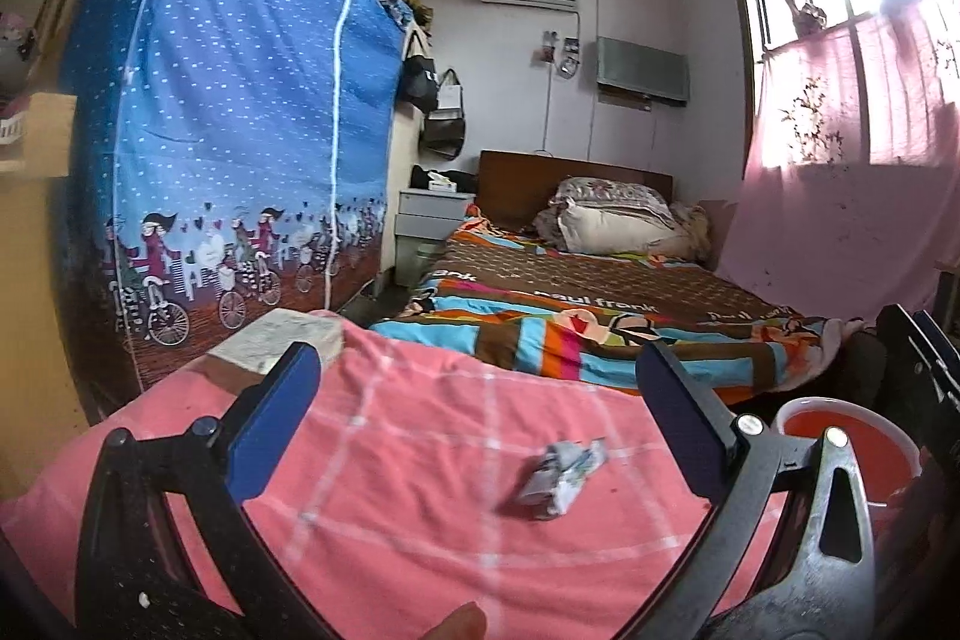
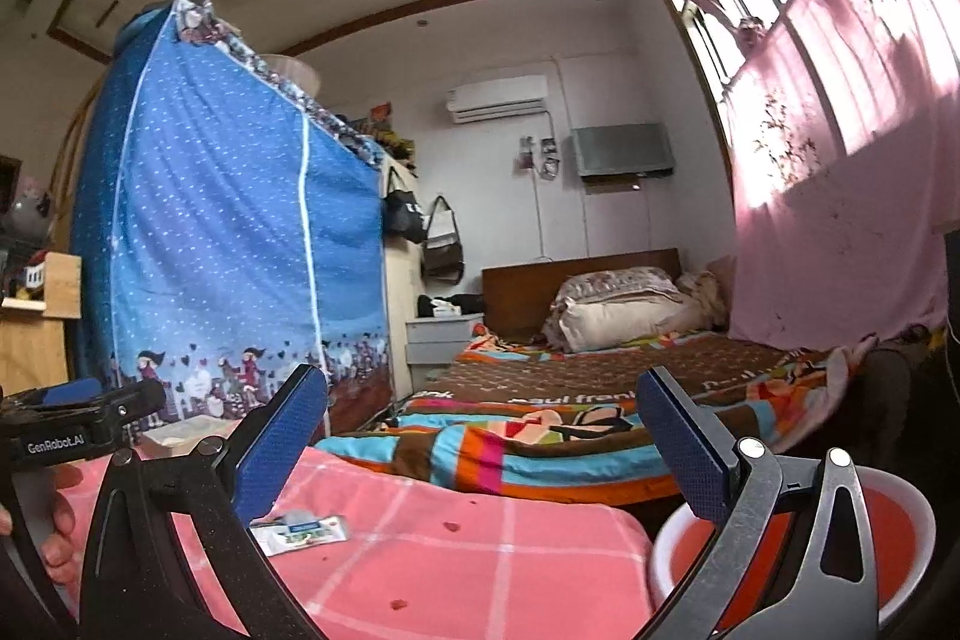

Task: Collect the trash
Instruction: 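Move both open tools back over the remaining trash on the bedspread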

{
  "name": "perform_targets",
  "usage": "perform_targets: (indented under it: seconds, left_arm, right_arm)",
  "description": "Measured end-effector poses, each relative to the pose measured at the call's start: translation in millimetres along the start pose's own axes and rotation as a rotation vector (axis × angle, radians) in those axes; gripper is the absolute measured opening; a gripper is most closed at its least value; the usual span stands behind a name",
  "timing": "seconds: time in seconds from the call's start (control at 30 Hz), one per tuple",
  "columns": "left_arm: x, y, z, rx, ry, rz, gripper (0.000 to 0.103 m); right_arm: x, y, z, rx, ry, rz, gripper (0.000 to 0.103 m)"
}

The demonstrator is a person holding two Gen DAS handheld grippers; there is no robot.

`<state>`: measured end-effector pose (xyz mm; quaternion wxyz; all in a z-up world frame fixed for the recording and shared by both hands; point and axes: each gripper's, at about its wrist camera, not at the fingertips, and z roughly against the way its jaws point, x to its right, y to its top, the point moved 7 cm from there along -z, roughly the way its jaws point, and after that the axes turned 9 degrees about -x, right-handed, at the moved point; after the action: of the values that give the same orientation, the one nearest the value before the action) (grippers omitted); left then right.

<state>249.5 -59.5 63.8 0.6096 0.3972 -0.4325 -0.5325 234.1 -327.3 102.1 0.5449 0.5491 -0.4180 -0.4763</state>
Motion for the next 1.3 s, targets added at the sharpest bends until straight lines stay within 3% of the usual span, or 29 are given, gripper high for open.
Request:
perform_targets:
  seconds: [0.3, 0.83, 0.93, 1.07, 1.17, 1.3]
  left_arm:
    - [-30.1, -8.5, -0.1, 0.000, 0.019, 0.003, 0.103]
    - [-55.6, -5.6, -15.2, -0.031, 0.004, -0.015, 0.103]
    - [-59.2, -6.7, -22.6, -0.062, -0.002, -0.016, 0.103]
    - [-63.3, -12.6, -38.3, -0.133, -0.011, -0.022, 0.103]
    - [-67.5, -20.2, -56.4, -0.226, 0.007, -0.026, 0.103]
    - [-79.8, -30.8, -72.8, -0.314, -0.008, 0.042, 0.103]
  right_arm:
    - [-28.9, -9.5, -12.3, -0.020, 0.045, 0.066, 0.103]
    - [-71.1, -35.5, -45.2, -0.176, 0.084, 0.150, 0.103]
    - [-77.9, -40.4, -59.5, -0.252, 0.066, 0.157, 0.103]
    - [-85.0, -63.1, -93.5, -0.458, 0.022, 0.187, 0.103]
    - [-90.1, -80.6, -114.3, -0.594, 0.030, 0.174, 0.103]
    - [-102.6, -102.8, -131.9, -0.725, 0.068, 0.174, 0.103]
